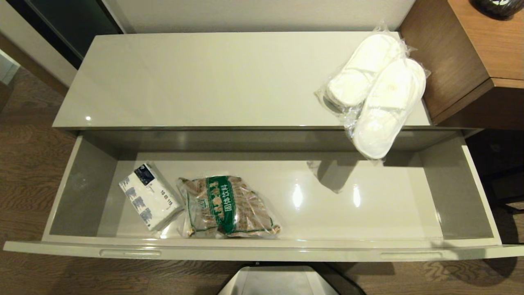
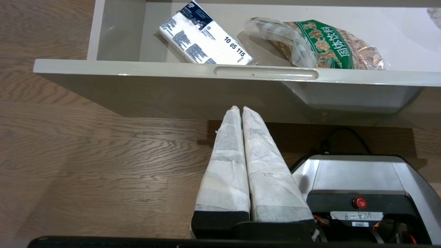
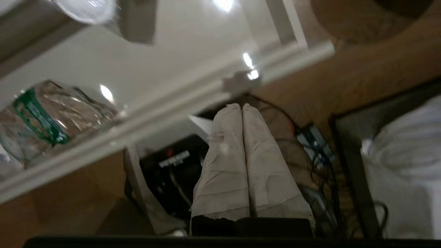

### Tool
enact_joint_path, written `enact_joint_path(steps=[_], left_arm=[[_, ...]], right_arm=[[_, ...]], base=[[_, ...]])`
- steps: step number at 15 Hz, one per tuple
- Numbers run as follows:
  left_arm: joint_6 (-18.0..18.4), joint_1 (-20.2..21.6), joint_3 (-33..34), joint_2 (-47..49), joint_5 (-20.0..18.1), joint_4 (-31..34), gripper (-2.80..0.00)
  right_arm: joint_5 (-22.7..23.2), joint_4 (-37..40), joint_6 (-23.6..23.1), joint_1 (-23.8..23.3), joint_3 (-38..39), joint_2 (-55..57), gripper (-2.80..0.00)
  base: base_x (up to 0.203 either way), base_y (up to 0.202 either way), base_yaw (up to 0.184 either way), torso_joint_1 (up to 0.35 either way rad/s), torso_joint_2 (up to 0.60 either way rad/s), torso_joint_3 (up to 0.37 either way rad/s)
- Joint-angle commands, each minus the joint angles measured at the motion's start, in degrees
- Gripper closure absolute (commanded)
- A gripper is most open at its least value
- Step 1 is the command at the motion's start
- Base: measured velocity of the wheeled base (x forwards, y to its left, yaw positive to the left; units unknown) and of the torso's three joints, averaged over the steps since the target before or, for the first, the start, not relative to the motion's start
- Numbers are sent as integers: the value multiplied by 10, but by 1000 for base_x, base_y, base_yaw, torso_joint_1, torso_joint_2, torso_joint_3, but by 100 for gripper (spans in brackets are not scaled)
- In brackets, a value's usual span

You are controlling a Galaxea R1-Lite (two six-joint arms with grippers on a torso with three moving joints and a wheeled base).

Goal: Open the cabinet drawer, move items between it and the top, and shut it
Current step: Pick up the disposable slippers on the table

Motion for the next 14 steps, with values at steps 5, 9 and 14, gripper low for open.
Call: enact_joint_path(steps=[5,9,14], left_arm=[[0,0,0,0,0,0,0],[0,1,0,0,0,0,0],[0,0,0,0,0,0,0]], right_arm=[[101,150,-43,-132,28,-210,0],[179,168,-167,-224,29,-282,0],[218,168,-170,-244,78,-365,0]], base=[[0,0,0,0,0,0],[0,0,0,0,0,0],[0,0,0,0,0,0]])
